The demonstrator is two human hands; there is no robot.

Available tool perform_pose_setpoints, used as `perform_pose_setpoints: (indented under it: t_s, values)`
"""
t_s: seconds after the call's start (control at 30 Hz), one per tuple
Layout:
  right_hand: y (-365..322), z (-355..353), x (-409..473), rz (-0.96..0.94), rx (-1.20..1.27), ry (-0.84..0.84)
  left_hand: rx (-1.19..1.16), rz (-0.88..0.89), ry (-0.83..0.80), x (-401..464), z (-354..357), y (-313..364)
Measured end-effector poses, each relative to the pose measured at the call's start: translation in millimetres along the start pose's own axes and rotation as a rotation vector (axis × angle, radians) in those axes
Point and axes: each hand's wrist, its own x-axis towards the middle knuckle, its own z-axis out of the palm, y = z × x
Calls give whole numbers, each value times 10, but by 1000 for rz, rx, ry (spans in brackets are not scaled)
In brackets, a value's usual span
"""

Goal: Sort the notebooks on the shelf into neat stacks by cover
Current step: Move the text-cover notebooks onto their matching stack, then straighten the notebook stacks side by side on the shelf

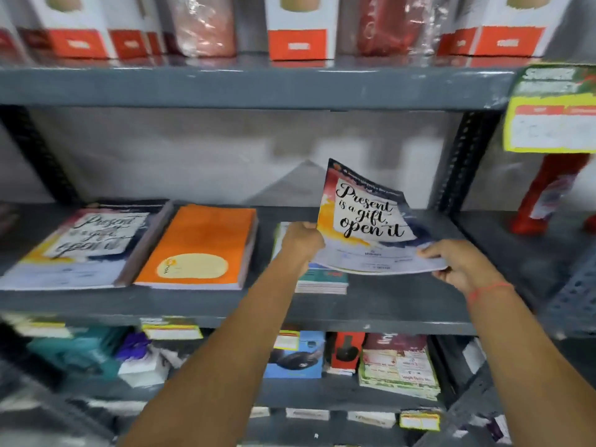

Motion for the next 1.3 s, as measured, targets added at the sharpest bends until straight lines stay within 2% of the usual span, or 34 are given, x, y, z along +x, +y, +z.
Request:
perform_pose_setpoints:
  t_s: [0.17,0.3,0.47,0.57,0.63,0.83,0.97,1.07,1.2,1.3]
  values:
    - [-324,1174,-317,-151,18,-166,63,89,171,-25,-1302,-1]
    - [-392,2364,-724,-284,-39,-263,119,62,351,-29,-2563,-224]
    - [-252,3794,-1169,-477,-116,-330,60,61,404,-132,-3968,-646]
    - [-99,4471,-1302,-461,-180,-305,40,50,428,-93,-4575,-924]
    - [35,4806,-1352,-430,-210,-286,53,21,369,-8,-4867,-1089]
    - [348,5299,-1319,-370,-347,-158,71,-64,336,358,-5183,-1499]
    - [550,5413,-1271,-363,-332,-87,65,10,317,459,-5252,-1737]
    - [727,5468,-1272,-392,-132,-42,-99,97,295,413,-5263,-1913]
    - [872,5515,-1298,-291,251,-66,-370,55,314,396,-5260,-2130]
    - [900,5619,-1300,-298,274,-157,-365,30,285,419,-5187,-2216]
